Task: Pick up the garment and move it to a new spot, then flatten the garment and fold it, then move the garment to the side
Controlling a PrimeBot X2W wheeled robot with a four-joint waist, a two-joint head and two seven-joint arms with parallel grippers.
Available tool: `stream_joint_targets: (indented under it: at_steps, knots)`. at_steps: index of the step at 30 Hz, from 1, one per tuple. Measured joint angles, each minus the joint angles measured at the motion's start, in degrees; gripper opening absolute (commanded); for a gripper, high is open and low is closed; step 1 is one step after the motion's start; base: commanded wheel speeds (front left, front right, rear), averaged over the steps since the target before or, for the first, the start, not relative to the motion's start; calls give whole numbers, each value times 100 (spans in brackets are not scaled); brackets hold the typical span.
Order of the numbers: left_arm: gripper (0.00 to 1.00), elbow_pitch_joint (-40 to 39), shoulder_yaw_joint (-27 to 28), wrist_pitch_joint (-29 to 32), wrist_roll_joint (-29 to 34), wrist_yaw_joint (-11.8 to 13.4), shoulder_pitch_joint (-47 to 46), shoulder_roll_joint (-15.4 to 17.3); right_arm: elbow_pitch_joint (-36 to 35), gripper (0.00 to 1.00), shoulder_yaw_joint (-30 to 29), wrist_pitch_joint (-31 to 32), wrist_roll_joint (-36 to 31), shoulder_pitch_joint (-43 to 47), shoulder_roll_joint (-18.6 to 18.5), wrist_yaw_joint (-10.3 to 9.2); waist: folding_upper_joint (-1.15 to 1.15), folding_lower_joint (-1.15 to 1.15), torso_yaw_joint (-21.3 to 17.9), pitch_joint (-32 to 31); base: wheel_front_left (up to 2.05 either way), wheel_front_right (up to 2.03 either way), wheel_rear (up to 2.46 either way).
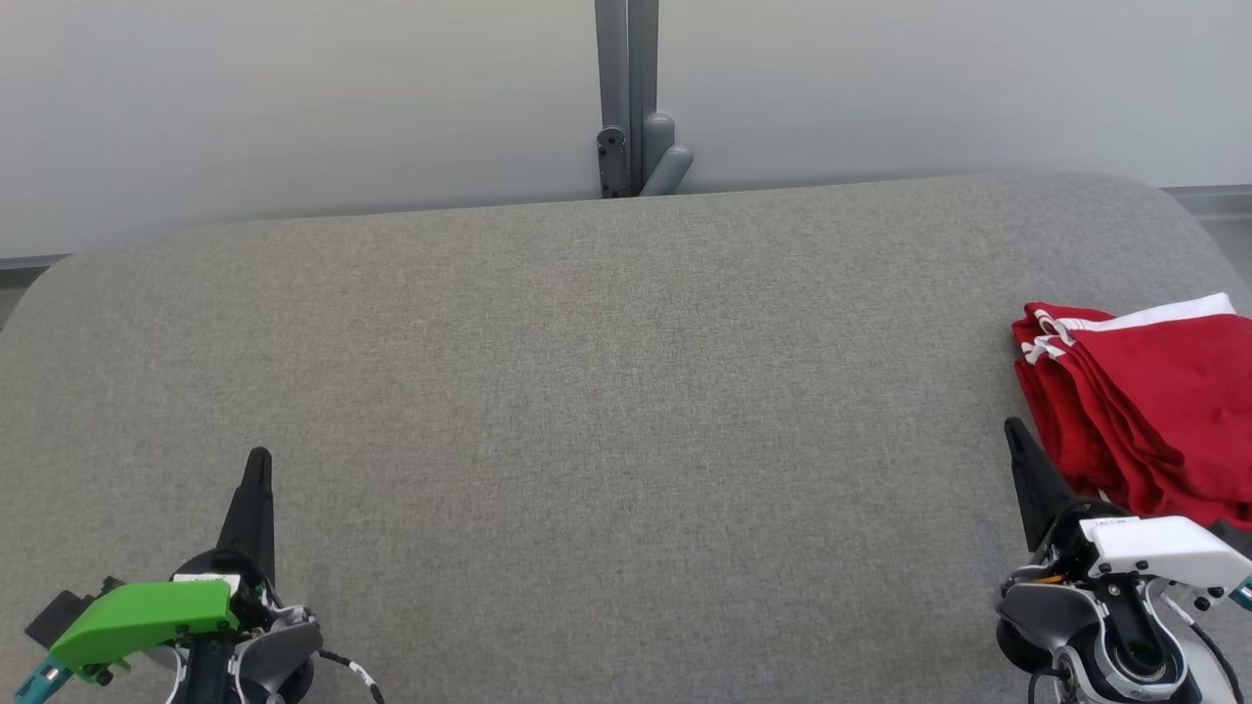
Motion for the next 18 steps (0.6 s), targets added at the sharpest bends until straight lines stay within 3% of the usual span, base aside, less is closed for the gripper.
stream_joint_targets:
  at_steps: [18]
  knots:
    - [0,-1,0,0,0,0,0,0,0,0,0,0,0,0,0,0,0,0,0,0,0,0,0]
